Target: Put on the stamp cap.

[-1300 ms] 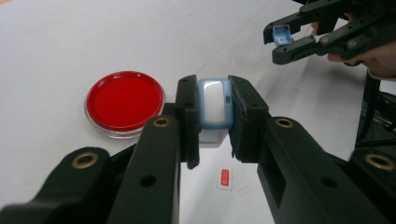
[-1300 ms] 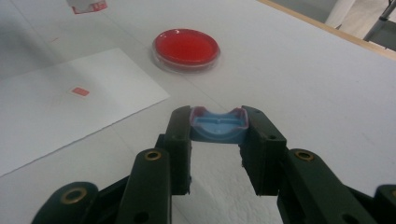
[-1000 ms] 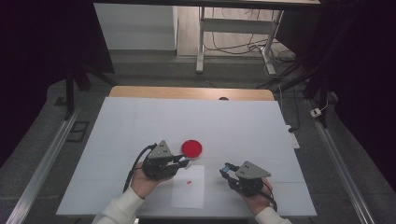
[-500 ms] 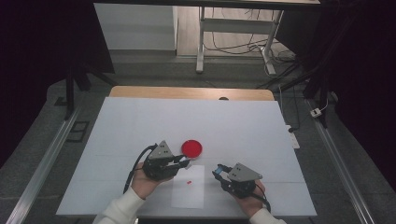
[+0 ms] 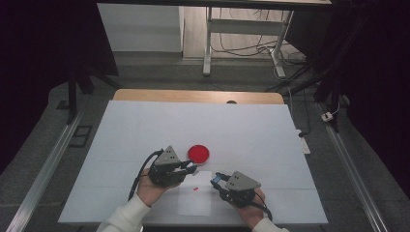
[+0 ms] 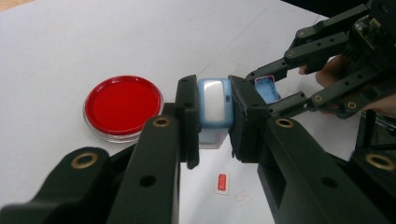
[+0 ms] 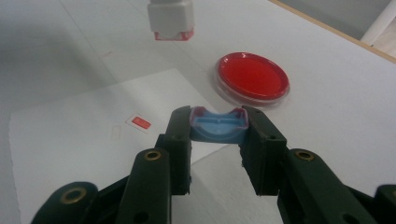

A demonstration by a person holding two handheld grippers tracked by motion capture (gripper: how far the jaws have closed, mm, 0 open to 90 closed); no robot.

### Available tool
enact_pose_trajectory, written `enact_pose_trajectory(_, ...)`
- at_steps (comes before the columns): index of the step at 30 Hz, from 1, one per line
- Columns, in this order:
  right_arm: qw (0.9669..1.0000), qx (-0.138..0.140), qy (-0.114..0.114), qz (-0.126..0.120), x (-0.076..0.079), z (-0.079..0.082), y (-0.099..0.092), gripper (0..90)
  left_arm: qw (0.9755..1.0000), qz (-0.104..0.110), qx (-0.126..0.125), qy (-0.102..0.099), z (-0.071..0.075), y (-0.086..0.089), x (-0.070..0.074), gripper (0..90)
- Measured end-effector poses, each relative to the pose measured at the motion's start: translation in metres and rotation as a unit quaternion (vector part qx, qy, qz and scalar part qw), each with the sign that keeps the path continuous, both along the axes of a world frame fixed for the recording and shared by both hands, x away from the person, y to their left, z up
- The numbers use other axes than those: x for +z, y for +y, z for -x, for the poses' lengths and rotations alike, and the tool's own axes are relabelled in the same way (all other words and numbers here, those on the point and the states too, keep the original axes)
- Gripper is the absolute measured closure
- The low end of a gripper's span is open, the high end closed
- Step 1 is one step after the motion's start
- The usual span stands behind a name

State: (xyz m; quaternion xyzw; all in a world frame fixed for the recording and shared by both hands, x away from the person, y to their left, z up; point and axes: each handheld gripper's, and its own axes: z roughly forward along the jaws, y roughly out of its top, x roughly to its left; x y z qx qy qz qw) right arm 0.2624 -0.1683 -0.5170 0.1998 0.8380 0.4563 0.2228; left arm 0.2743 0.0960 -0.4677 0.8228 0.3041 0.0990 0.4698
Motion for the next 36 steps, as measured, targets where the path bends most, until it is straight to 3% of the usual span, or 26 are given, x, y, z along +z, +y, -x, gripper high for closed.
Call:
enact_pose_trajectory(15, 0.9999, 0.007, -0.009, -0.001, -0.001, 0.003, 0.018, 64.2, 1.0000, 0.000, -0.002, -0.001, 0.001, -0.005, -0.001, 74.0)
enact_pose_trajectory(36, 0.9999, 0.000, -0.017, 0.003, -0.007, 0.005, 0.042, 64.2, 0.9998, 0.021, -0.006, 0.002, 0.006, -0.013, 0.002, 74.0)
